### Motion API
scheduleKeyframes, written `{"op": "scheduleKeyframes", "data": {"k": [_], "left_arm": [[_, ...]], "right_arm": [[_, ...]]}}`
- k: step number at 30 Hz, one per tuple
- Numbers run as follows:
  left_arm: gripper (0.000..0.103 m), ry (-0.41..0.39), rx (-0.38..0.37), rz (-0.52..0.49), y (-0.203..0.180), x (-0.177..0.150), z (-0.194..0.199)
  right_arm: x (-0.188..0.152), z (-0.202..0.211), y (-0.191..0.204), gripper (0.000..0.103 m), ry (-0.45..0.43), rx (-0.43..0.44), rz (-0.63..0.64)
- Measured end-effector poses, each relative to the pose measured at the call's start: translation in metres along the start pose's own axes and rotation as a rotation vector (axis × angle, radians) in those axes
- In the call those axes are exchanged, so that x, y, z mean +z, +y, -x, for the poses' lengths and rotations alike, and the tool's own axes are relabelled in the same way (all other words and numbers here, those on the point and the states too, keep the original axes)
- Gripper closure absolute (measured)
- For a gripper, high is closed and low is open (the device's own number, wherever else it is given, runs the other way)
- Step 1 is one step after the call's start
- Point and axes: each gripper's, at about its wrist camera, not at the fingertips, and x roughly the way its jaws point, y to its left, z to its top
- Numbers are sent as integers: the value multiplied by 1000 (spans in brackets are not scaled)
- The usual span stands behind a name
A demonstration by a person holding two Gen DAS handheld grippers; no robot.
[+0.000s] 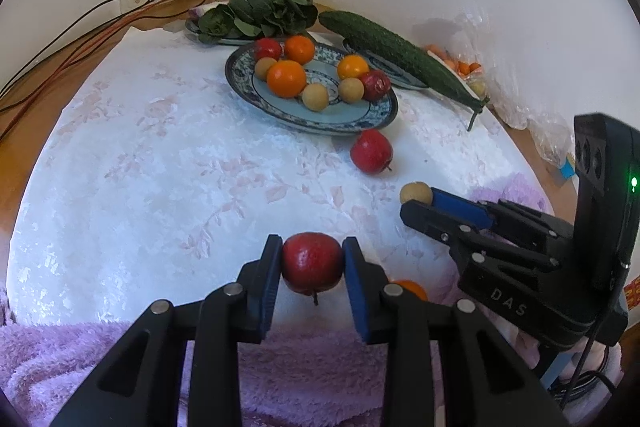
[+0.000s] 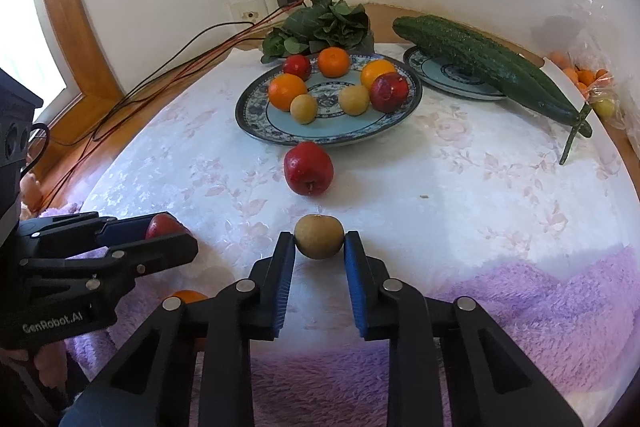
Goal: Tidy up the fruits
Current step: 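Grasp a red apple with the left tool while the right tool grasps a brown fruit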
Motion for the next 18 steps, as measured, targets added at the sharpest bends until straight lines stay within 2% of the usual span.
{"op": "scheduleKeyframes", "data": {"k": [18], "left_arm": [[71, -73, 28, 7, 5, 40, 10]], "right_arm": [[20, 14, -5, 76, -37, 5, 13]]}}
